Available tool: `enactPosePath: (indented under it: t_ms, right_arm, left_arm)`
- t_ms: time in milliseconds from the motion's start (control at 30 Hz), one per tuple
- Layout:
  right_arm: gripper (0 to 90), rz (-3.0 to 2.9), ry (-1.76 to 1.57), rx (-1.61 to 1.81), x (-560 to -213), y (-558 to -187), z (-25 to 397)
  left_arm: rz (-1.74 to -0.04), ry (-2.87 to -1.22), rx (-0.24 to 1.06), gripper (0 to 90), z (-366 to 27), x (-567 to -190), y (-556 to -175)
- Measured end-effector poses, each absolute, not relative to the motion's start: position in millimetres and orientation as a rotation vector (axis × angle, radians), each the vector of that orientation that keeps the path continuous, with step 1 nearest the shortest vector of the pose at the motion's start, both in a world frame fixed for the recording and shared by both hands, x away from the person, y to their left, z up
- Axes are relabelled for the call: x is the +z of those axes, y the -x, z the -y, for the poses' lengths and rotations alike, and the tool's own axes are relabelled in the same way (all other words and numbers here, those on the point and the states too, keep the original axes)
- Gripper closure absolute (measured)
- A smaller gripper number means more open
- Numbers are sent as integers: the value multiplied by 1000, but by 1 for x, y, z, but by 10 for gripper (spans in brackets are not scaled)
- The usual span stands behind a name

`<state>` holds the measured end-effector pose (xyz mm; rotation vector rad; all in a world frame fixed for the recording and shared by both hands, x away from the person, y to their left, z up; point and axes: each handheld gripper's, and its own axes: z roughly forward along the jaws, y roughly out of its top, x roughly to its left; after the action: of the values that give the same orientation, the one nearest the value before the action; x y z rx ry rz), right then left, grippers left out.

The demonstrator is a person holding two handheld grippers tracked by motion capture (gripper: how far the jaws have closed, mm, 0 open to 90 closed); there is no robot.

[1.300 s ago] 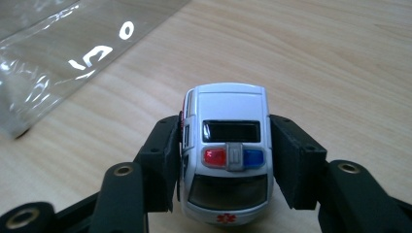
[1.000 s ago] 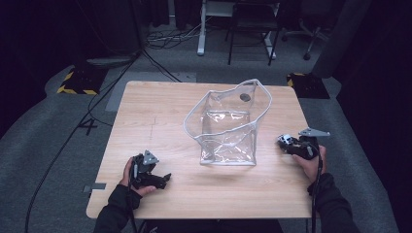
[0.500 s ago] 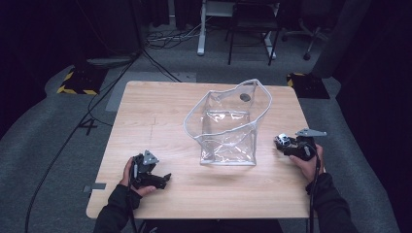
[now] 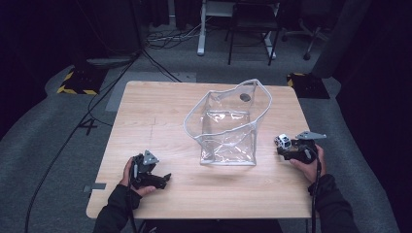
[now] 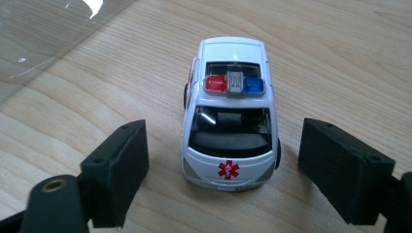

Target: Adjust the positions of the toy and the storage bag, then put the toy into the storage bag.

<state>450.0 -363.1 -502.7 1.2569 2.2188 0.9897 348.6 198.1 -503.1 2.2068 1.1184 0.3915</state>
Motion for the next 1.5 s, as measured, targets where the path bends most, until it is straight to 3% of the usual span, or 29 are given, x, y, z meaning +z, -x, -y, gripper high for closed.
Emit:
enactPosePath:
  t_ms: [133, 233, 300, 1500]
  right_arm:
    - [280, -2212, -1243, 1000, -502, -452, 364]
    - [437, -2199, -1237, 1021, -502, -451, 364]
    - [474, -2192, -1240, 1024, -502, -451, 364]
    - [484, -2198, -1222, 1025, -502, -450, 365]
  left_arm:
    - [-1118, -2207, 392, 6, -198, -503, -349]
    - [-1118, -2207, 391, 6, -198, -503, -349]
    - [-1119, -2206, 392, 6, -198, -503, -349]
    - [-1112, -2206, 401, 8, -199, -503, -347]
